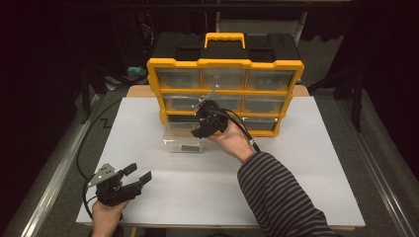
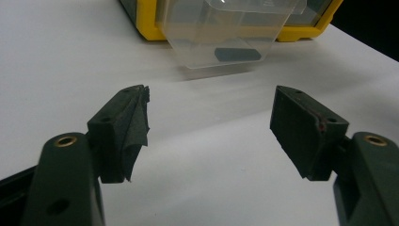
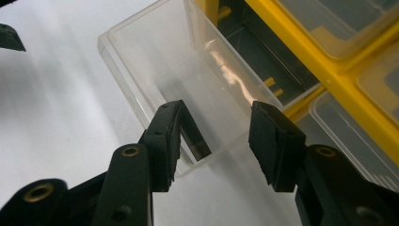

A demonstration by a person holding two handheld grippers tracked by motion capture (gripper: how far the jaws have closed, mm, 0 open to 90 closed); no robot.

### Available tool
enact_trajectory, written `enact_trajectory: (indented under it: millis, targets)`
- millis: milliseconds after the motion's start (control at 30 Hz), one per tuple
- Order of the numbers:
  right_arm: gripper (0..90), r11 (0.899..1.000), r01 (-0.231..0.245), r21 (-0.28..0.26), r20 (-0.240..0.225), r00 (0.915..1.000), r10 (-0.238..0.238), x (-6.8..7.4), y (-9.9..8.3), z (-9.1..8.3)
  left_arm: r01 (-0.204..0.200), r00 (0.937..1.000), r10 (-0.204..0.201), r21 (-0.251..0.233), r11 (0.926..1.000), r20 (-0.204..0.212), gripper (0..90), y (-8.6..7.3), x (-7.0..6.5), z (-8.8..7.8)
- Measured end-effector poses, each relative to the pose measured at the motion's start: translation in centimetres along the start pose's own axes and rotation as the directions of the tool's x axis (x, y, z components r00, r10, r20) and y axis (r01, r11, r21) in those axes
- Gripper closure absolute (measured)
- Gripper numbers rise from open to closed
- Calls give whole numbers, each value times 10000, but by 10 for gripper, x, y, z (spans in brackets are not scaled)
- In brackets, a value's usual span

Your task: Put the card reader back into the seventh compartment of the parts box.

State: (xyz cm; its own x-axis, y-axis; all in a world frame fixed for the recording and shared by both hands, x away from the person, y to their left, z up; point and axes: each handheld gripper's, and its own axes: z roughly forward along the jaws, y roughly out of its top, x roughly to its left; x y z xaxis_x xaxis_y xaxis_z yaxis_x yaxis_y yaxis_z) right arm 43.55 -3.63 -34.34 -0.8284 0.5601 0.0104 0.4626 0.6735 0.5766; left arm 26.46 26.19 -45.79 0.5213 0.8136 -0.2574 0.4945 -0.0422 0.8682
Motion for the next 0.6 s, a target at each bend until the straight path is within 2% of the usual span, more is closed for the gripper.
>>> enact_trajectory:
  millis: [600]
  targets:
    - [506, 9983, -110, -572, 174, 9998, 120, -5, -39, -23, -8, 10000, 8, 16, 10000, -23, 292, 0, -1, 0]
